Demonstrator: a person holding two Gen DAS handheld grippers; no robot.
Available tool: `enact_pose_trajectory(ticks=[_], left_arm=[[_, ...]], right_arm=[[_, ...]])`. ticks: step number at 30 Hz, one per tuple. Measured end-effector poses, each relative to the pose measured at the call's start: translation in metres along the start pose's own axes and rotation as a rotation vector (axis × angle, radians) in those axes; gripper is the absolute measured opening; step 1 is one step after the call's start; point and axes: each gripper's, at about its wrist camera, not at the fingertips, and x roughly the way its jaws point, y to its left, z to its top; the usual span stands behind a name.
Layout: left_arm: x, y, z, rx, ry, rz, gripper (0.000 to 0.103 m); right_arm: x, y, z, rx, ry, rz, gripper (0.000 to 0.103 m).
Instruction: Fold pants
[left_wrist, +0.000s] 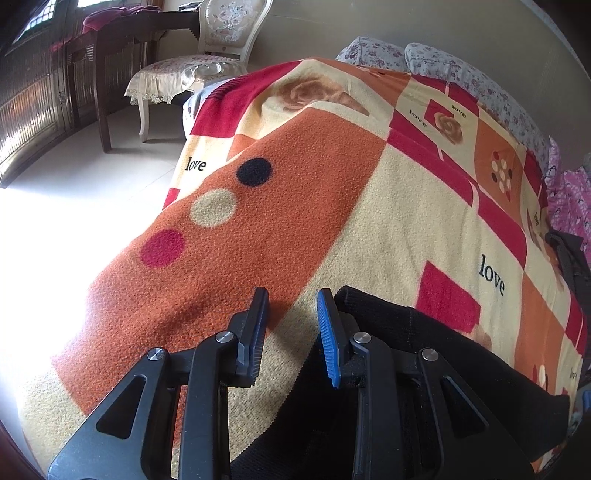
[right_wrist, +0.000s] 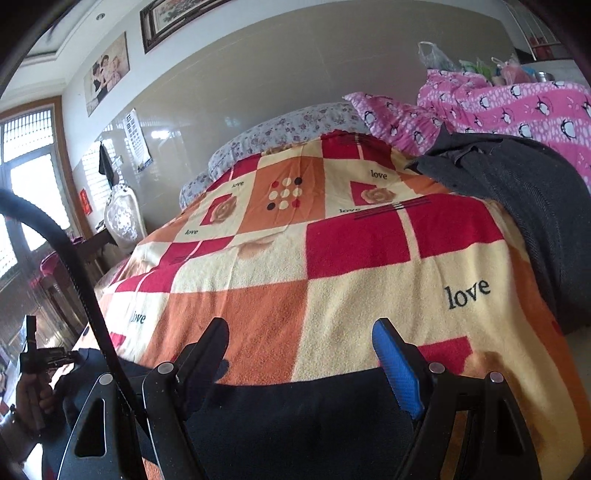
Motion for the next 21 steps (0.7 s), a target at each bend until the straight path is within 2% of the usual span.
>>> enact_pose_trajectory(ticks=[1,4,6,9,12,14,17,21], left_arm=[[0.000,-0.001,0.000,0.003,0.002,-0.002,0.025],[0.001,-0.002,-0.001,0.007,0.013,-0.027,0.025],[0.001,-0.002,-0.001,0.004,0.012,-0.038,0.025],[0.001,0.006,-0.001,-0.033,0.021,-0.090,0.025],[0.000,0.023,0.000,-0.111,0.031,-0.191,0.025],[0.000,0.031,0.001,-0.162,0.032,-0.227,0.025],[-0.002,0.037,0.002,-0.197,0.024,-0.233,0.025],[-0.003,0.032,0.002,-0.169,0.015,-0.195,0.025]], right_arm=[[0.004,-0.001,0.000,0.005,0.016,-0.021,0.078],[0.013,-0.006,0.000,0.025,0.049,-0.190,0.076],[0.015,-0.008,0.000,0.030,0.059,-0.247,0.075],[0.008,-0.008,0.000,0.022,0.026,-0.276,0.076],[0.004,0.000,0.000,-0.017,0.006,-0.285,0.076],[0.006,0.009,0.000,-0.060,0.008,-0.296,0.076],[0.010,0.023,-0.001,-0.132,0.009,-0.318,0.076],[0.010,0.034,-0.003,-0.190,-0.002,-0.332,0.076]])
